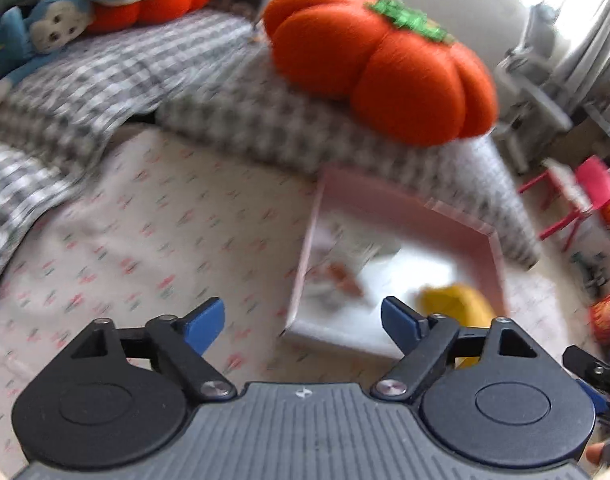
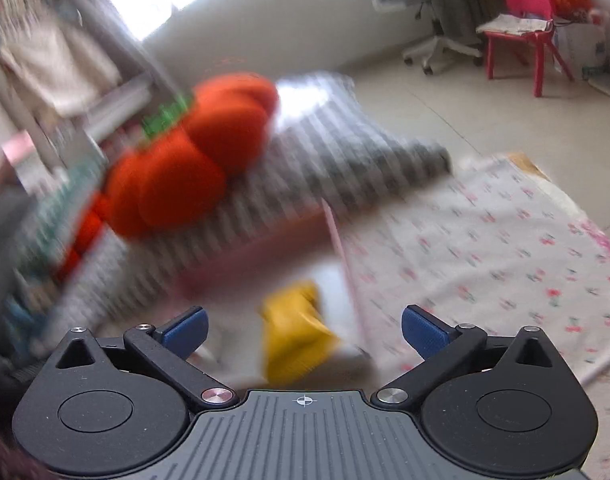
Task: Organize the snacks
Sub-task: 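Move both grippers back over the snack pile, then grasp the white crinkled packet with the left gripper while the right grasps the gold bar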
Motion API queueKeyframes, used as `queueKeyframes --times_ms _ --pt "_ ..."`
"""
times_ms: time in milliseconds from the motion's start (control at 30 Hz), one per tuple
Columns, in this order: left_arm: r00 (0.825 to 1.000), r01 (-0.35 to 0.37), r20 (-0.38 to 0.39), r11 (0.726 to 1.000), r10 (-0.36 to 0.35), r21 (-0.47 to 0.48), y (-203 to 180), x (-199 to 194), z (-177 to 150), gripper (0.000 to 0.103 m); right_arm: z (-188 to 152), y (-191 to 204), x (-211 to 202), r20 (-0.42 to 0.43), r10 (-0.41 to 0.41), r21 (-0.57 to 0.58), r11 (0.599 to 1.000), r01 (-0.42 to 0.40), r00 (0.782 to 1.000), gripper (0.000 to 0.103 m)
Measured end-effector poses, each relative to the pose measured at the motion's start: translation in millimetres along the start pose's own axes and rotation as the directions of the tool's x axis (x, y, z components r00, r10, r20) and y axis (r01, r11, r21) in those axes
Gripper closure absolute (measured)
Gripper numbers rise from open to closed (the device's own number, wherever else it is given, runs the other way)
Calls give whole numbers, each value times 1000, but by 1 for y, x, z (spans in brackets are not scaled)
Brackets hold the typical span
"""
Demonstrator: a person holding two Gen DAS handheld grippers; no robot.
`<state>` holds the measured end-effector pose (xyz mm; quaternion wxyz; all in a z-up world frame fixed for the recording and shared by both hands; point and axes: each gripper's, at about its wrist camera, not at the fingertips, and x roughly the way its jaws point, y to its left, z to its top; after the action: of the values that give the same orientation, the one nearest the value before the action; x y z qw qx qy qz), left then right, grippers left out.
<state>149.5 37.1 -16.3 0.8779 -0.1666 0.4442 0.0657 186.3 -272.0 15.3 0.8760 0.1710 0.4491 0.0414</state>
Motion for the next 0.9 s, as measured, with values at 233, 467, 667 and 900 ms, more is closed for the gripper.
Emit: queueKeyframes --times_ms 233,467,667,900 --pt "999 -41 31 991 37 127 1 -32 -48 13 -23 -3 -27 -16 26 23 999 -26 1000 0" --pt "998 -60 -16 986 63 157 13 -37 -78 15 -61 15 -62 -5 -82 -100 992 81 997 0" --pt "1000 11 15 985 -14 172 7 -42 -76 13 -65 14 -52 -79 -69 -124 991 59 994 0" --pt "999 -9 -50 973 21 232 -7 -26 -92 14 -69 15 -38 -133 -58 -154 987 37 989 0"
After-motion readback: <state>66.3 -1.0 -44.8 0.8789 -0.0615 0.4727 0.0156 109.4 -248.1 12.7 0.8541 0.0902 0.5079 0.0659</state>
